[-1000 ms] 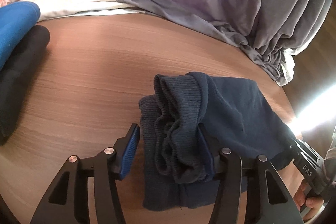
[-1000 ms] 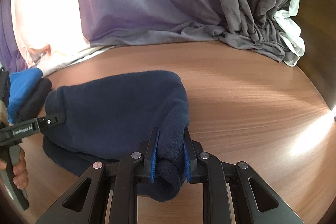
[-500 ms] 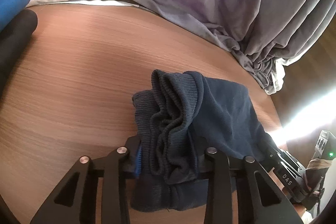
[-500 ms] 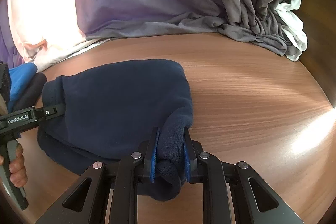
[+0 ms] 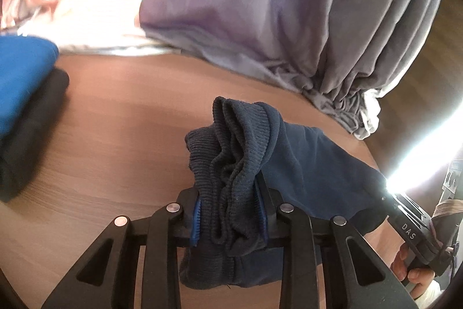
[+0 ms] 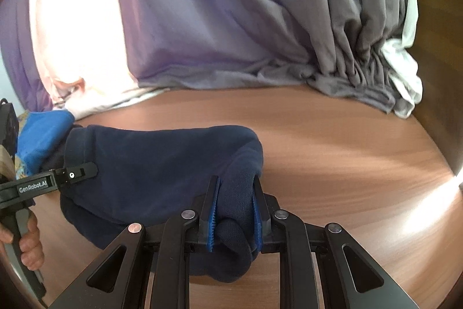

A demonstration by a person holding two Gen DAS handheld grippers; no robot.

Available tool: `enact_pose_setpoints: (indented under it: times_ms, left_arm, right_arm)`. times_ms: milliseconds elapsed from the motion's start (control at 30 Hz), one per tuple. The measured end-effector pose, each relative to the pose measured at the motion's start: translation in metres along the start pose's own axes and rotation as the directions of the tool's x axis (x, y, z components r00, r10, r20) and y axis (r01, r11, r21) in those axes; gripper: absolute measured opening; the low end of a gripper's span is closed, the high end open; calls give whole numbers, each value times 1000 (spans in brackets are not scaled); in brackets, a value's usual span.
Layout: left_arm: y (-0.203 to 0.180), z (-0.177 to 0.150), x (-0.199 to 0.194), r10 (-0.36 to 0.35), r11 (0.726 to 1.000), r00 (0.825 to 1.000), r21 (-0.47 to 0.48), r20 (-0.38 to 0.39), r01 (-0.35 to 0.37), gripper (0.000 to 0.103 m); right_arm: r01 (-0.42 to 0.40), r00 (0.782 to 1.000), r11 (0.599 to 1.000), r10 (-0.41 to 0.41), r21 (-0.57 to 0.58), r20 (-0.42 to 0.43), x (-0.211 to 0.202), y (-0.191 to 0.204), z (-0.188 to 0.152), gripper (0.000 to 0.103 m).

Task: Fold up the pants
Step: 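Lift the folded sweatpants with both tools and carry them onto the blue clothes stack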

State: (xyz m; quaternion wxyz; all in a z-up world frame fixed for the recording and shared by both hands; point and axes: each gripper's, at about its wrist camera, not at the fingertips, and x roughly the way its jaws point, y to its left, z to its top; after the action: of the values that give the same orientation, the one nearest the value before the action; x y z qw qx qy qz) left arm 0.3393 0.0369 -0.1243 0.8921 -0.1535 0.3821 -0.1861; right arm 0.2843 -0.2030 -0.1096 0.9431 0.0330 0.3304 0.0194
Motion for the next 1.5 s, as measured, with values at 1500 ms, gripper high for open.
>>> enact_pose_setpoints:
  times_ms: [1500]
  left_arm:
    - [258,111,-220,85,980,959,150,271,-129,29]
  right_arm:
    - [-137,953,979,172,-152,251,-23,343,71,21]
